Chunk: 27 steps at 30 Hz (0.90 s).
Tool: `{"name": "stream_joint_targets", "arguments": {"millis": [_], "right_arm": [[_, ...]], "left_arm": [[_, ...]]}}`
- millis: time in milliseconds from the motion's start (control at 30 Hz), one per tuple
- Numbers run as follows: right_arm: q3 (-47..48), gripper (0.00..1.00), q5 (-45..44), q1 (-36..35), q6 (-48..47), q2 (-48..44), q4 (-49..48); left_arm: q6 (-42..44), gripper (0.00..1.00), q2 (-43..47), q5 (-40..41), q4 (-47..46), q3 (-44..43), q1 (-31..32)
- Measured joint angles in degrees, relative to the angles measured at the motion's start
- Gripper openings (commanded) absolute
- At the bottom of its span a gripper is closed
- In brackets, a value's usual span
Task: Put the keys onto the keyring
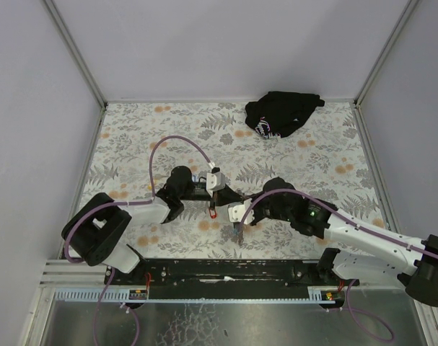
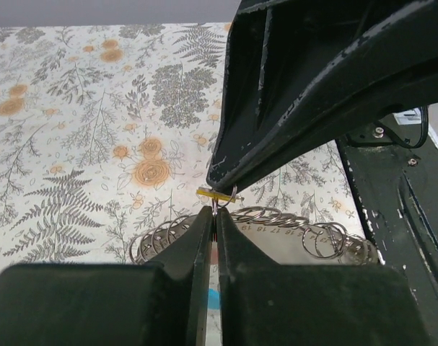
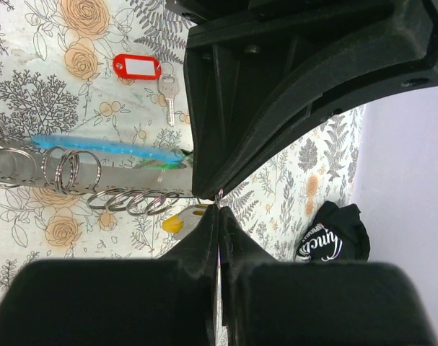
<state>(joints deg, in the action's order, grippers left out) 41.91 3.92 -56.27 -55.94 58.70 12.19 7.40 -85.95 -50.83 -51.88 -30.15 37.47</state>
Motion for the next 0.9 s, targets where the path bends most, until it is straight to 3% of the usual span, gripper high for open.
{"name": "stream_joint_targets", "arguments": {"millis": [367,900], "right_arm": [[-4.92,0.00,-1.55,-0.20,3.17,-5.33,-5.14],[-13.70,0.00,-4.74,-0.24,6.86,-3.48,-19.78]], "left_arm": [[-11.98,0.00,-1.60,3.30,-9.05,1.05,-0.11],[-31.93,0.00,-6.19,13.44,-19.65,4.79,-0.59]]}}
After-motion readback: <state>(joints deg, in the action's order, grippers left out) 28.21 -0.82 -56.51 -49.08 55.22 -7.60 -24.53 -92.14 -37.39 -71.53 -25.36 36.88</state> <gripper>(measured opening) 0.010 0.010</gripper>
